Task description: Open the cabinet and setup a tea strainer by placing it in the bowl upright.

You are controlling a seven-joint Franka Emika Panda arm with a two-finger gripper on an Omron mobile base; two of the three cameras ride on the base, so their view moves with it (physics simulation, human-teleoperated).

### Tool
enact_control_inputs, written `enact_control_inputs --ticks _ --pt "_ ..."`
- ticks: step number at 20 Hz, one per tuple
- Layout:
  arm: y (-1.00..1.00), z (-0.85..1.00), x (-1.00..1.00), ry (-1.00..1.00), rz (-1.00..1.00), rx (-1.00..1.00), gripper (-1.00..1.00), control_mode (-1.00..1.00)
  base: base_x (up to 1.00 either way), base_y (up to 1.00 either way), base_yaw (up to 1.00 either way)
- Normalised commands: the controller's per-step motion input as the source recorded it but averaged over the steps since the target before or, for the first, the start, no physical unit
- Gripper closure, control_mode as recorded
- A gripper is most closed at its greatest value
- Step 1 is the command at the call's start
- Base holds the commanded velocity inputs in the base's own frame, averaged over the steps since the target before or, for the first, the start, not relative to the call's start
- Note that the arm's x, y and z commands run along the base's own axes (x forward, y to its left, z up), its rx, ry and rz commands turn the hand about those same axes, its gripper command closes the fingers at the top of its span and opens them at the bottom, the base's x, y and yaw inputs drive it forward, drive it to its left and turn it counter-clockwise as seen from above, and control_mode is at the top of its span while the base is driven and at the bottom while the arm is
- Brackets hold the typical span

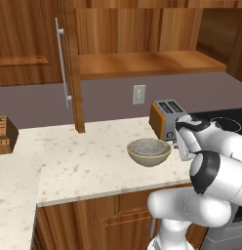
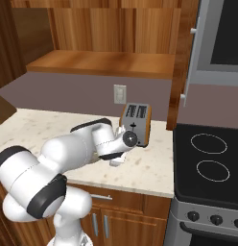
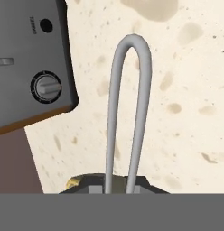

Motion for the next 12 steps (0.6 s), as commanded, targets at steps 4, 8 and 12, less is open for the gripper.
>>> enact_control_inputs --ticks 4,8,12 --pt "0.00 0.00 0.00 -0.02 0.00 0.00 1.00 -1.00 0.00 0.00 0.00" --pt "0.00 0.00 0.00 0.00 0.00 0.00 1.00 -1.00 0.00 0.00 0.00" --pt "0.03 0.00 0.00 0.00 0.00 0.00 -1.00 -1.00 0.00 0.00 0.00"
